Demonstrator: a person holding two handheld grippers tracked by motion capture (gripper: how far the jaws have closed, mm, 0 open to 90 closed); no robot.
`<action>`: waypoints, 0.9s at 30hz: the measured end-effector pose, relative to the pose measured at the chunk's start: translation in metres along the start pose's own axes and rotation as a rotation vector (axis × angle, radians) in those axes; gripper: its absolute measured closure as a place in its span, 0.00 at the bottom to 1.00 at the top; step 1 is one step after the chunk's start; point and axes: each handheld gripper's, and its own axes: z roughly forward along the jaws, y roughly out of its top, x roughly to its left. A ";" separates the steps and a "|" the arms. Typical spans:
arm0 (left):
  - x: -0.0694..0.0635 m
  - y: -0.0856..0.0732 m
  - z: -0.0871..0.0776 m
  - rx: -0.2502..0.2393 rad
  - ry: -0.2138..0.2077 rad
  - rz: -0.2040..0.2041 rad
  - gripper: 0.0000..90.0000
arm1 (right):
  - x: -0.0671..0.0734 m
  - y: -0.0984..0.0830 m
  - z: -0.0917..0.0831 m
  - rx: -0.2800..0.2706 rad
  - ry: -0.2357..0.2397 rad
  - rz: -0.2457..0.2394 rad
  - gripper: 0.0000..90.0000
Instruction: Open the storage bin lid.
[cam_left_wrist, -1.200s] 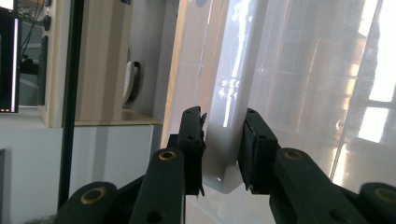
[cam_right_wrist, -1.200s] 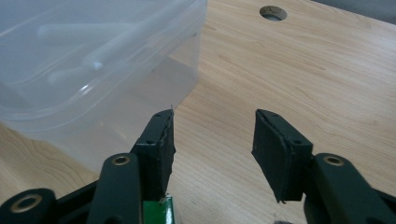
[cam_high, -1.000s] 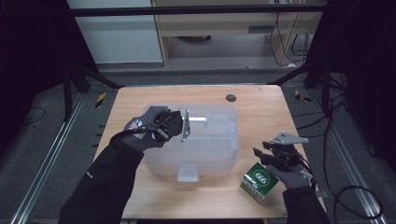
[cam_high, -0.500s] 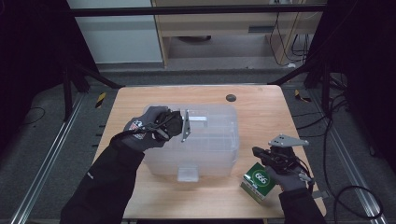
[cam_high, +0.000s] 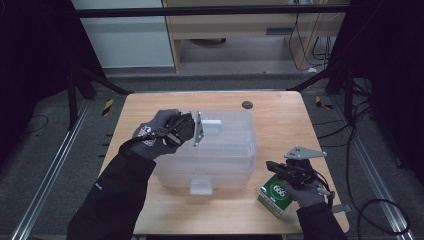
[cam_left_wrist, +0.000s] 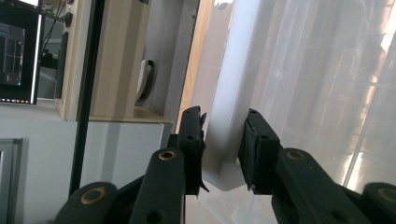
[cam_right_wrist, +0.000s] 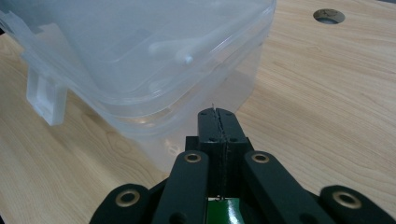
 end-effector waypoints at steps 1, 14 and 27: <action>0.003 0.000 0.000 0.002 -0.007 -0.006 0.79 | 0.001 0.000 0.001 0.000 0.004 -0.002 1.00; 0.016 0.000 0.005 -0.008 0.004 -0.057 0.77 | 0.000 -0.003 0.002 -0.010 0.012 0.009 1.00; 0.030 0.001 0.014 -0.016 0.029 -0.119 0.76 | 0.003 -0.001 0.002 -0.056 0.032 0.018 1.00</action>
